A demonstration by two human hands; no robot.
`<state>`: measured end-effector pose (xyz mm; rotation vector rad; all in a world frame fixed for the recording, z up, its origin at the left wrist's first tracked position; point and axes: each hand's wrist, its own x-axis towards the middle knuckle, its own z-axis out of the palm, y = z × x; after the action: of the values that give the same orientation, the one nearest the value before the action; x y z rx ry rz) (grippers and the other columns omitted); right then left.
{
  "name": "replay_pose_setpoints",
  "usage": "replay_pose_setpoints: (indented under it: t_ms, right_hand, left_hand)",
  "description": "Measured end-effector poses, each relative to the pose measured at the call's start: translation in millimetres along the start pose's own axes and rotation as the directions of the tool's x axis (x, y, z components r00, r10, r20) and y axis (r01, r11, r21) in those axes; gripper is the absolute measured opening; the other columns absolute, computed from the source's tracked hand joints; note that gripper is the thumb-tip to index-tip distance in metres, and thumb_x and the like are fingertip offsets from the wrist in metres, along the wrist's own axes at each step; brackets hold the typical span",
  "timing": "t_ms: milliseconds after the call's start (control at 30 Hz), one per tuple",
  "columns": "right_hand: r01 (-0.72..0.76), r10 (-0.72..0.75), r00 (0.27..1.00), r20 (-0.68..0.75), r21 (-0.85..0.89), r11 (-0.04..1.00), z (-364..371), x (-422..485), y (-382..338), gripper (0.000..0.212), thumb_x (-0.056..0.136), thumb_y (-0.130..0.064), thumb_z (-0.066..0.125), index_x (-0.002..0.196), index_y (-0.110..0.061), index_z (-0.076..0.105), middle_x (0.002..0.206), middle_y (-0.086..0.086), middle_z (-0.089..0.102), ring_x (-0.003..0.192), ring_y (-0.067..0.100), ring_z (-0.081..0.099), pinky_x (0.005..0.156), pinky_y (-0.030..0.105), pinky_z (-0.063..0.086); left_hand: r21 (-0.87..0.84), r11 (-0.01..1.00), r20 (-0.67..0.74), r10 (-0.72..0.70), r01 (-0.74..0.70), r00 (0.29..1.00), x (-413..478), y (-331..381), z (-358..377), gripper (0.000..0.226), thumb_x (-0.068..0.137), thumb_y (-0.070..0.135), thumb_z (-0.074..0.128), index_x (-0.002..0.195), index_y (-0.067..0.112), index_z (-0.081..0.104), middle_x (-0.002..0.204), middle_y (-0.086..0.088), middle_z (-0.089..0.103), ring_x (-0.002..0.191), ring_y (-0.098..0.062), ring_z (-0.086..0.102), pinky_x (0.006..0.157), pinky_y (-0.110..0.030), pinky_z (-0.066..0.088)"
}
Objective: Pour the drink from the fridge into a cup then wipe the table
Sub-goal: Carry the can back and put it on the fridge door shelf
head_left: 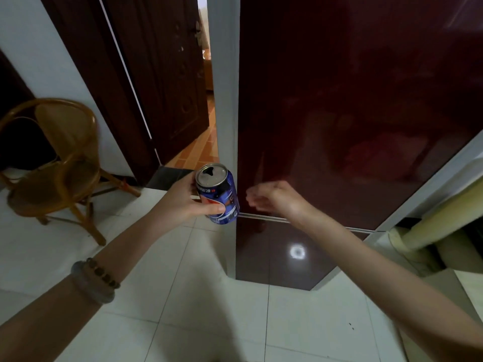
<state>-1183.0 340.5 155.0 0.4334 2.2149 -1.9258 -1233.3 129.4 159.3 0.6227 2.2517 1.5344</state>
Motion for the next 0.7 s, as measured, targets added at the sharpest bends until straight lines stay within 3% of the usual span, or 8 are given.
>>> replay_pose_setpoints:
  t_ms: [33,67,133,200,267,433,533,700]
  right_hand:
    - [0.183,-0.196,0.980,-0.036,-0.230,0.956,-1,8,-7,0.022,0.092,-0.013,0.052,0.106,-0.005,0.066,0.101,0.005,0.067,0.090,0.017,0.062,0.092,0.031,0.047]
    - [0.357,-0.421,0.907,-0.009,-0.513,0.781,-3,15,-14,0.024,0.091,-0.014,0.054,0.110,-0.006,0.066,0.105,0.004,0.067,0.096,0.018,0.062,0.093,0.030,0.047]
    - [0.506,-0.720,0.644,0.258,-0.849,0.149,-7,37,-27,0.033,0.086,-0.014,0.052,0.114,-0.002,0.063,0.114,0.013,0.065,0.108,0.029,0.060,0.094,0.036,0.049]
    - [0.460,-0.720,0.448,0.530,-0.827,-0.324,-7,58,-43,0.038,0.081,-0.013,0.051,0.113,0.003,0.062,0.119,0.022,0.061,0.115,0.037,0.056,0.100,0.044,0.044]
    - [0.387,-0.639,0.365,0.677,-0.735,-0.557,-2,76,-62,0.038,0.085,-0.013,0.044,0.114,0.003,0.062,0.125,0.024,0.057,0.121,0.038,0.051,0.107,0.046,0.033]
    - [0.170,-0.464,0.414,0.783,-0.568,-0.806,4,112,-104,0.042,0.091,-0.017,0.033,0.115,0.000,0.062,0.129,0.019,0.056,0.128,0.035,0.046,0.112,0.048,0.022]
    - [0.063,-0.447,0.437,0.781,-0.522,-0.850,0,128,-122,0.034,0.091,-0.016,0.040,0.105,-0.003,0.068,0.120,0.017,0.063,0.122,0.033,0.051,0.110,0.050,0.027]
    - [-0.064,-0.430,0.492,0.757,-0.461,-0.885,-3,137,-125,0.018,0.088,-0.015,0.057,0.097,-0.005,0.070,0.107,0.014,0.066,0.114,0.034,0.056,0.110,0.048,0.032]
  left_hand:
    - [-0.003,1.000,-0.002,-0.004,0.004,1.000,2,-1,-6,0.064,0.054,0.024,0.083,0.113,0.029,0.058,0.107,0.008,0.069,0.100,-0.003,0.064,0.079,-0.016,0.049]
    - [-0.005,1.000,-0.006,-0.007,0.007,1.000,3,-3,-11,0.066,0.053,0.027,0.084,0.114,0.028,0.058,0.108,0.007,0.069,0.101,-0.005,0.064,0.081,-0.018,0.049]
    - [-0.016,1.000,-0.022,-0.013,0.012,1.000,6,-8,-21,0.073,0.050,0.033,0.084,0.117,0.024,0.058,0.111,0.004,0.069,0.103,-0.009,0.064,0.088,-0.026,0.050]
    - [-0.024,1.000,-0.042,-0.019,0.018,0.999,8,-13,-30,0.076,0.050,0.030,0.085,0.120,0.022,0.058,0.112,0.003,0.068,0.105,-0.011,0.063,0.092,-0.031,0.050]
    - [-0.033,0.999,-0.052,-0.034,0.033,0.998,8,-17,-37,0.076,0.050,0.028,0.085,0.120,0.021,0.058,0.112,0.003,0.068,0.105,-0.010,0.063,0.092,-0.033,0.050]
    - [-0.038,0.998,-0.062,-0.048,0.046,0.997,13,-18,-51,0.085,0.043,0.037,0.083,0.122,0.018,0.057,0.113,0.002,0.068,0.105,-0.011,0.063,0.090,-0.028,0.049]
    - [-0.004,0.999,-0.057,-0.043,0.043,0.997,14,-16,-55,0.084,0.045,0.034,0.084,0.123,0.018,0.056,0.113,0.003,0.068,0.103,-0.009,0.064,0.085,-0.021,0.050]
    - [0.010,0.999,-0.035,-0.032,0.033,0.999,16,-12,-56,0.066,0.066,0.000,0.082,0.124,0.014,0.054,0.113,0.005,0.066,0.099,0.001,0.063,0.073,-0.007,0.047]
